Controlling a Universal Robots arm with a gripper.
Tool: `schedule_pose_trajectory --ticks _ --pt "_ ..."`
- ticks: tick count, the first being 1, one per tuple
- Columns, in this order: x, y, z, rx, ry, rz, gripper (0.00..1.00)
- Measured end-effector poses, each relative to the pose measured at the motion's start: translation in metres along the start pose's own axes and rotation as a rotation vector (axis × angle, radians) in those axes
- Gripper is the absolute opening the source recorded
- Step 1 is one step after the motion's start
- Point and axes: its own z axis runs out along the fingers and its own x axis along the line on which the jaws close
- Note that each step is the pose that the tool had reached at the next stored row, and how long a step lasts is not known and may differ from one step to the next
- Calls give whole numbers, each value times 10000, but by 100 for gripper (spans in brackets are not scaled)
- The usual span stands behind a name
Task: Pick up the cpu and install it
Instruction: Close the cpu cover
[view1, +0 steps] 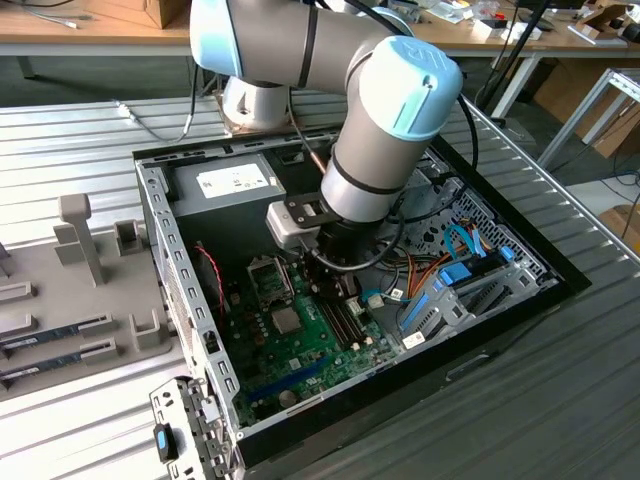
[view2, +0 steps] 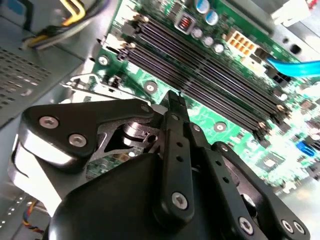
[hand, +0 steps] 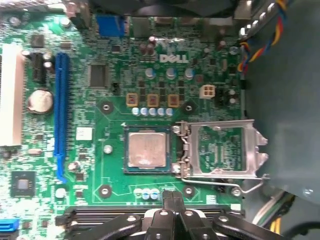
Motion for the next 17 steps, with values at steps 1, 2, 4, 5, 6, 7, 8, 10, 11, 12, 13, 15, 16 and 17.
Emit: schedule_pose_trajectory --ticks 1,2,4,5,6,7,8,10,11,12,13,15,16,17 --pt "0 0 0 5 -25 73 11" --pt "0 0 1 14 -42 294 11" --pt "0 -1 1 38 -82 846 11" --pt "0 -1 2 52 -104 1172 11" --pt "0 -1 4 61 -125 1444 11" --pt "1 0 6 57 -160 1641 11" --pt "0 -1 8 50 -216 1809 11" --pt "1 -1 9 43 -415 1950 11" --pt "0 0 9 31 -678 1974 11" --pt "0 0 9 24 -864 1992 11" --pt "0 1 9 14 -1109 2032 11" --pt "0 1 9 3 -1444 2105 11" --pt "0 1 10 -3 -1605 2140 11" --pt "0 1 9 -9 -1833 2201 11"
